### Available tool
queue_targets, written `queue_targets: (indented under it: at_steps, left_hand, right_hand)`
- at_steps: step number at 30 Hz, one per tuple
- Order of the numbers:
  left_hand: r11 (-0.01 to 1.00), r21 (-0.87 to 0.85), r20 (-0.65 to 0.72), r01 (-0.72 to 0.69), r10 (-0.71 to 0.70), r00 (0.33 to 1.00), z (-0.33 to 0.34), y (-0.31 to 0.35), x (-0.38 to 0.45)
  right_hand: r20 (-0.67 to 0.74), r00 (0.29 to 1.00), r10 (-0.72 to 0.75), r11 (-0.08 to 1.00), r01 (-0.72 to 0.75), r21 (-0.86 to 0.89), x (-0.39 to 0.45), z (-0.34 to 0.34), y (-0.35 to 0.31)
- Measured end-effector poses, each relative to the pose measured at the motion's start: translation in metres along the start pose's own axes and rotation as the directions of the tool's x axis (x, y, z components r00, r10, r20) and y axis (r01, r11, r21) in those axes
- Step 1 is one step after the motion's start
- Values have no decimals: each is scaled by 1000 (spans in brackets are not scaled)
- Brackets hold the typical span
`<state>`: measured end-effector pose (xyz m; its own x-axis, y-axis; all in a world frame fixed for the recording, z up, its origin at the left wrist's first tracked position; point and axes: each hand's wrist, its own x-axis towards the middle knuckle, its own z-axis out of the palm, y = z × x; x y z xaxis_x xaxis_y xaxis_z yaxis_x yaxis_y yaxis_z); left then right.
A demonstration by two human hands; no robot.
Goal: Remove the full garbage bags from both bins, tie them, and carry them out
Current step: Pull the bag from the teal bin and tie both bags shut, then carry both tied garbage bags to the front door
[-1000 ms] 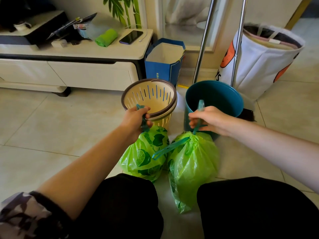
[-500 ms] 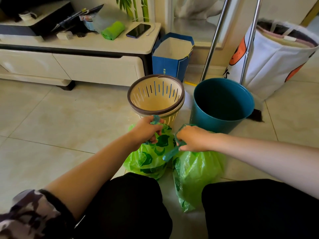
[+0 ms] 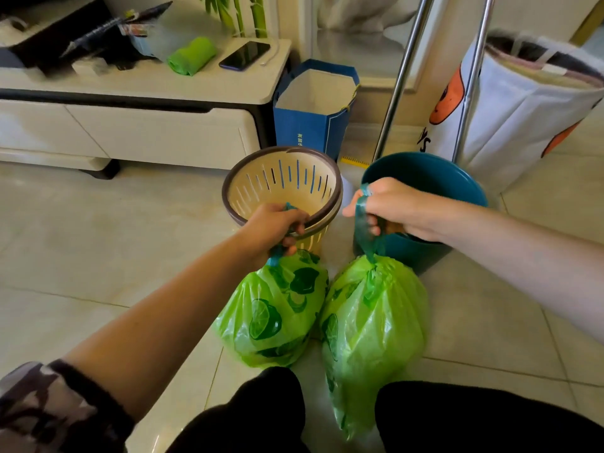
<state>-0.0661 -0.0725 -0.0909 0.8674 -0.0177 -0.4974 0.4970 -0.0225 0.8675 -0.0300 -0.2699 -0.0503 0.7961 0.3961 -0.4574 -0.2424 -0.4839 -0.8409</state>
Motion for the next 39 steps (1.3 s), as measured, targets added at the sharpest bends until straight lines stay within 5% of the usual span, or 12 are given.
queue_targets:
  at_steps: [4,7,12,18,21,30,39]
  left_hand:
    - [993,84,93,85,-93,991,3,9,34]
    - [964,211,164,161,-197,967,7,18,44]
    - [895,373,143,242,-314,939,13,46,16]
    - [911,294,18,291,-309,951,18,97,-43]
    - [895,274,-44,351,-353,934,25,117,-75]
    - [820,375,-124,432,-417,900,48,177,-169]
    - [824,497,80,274,-357,931,96,274,-239]
  right_hand:
    - [325,935,138,957,-42,-287,26,-39,-14]
    - [426,862,273,829,15,-560,39,-59,-27]
    - [495,737,460,816,-130,-564,28,-75,-46]
    - [284,857,430,889,-346,-299,-27,-61,-62]
    - [134,899,418,880,-364,-306,-66,-54,-65]
    - [59,769,637,770,-632,-83,-191,-68,-117]
    - [-118,777,619,781,-592,199,-308,-97,-182]
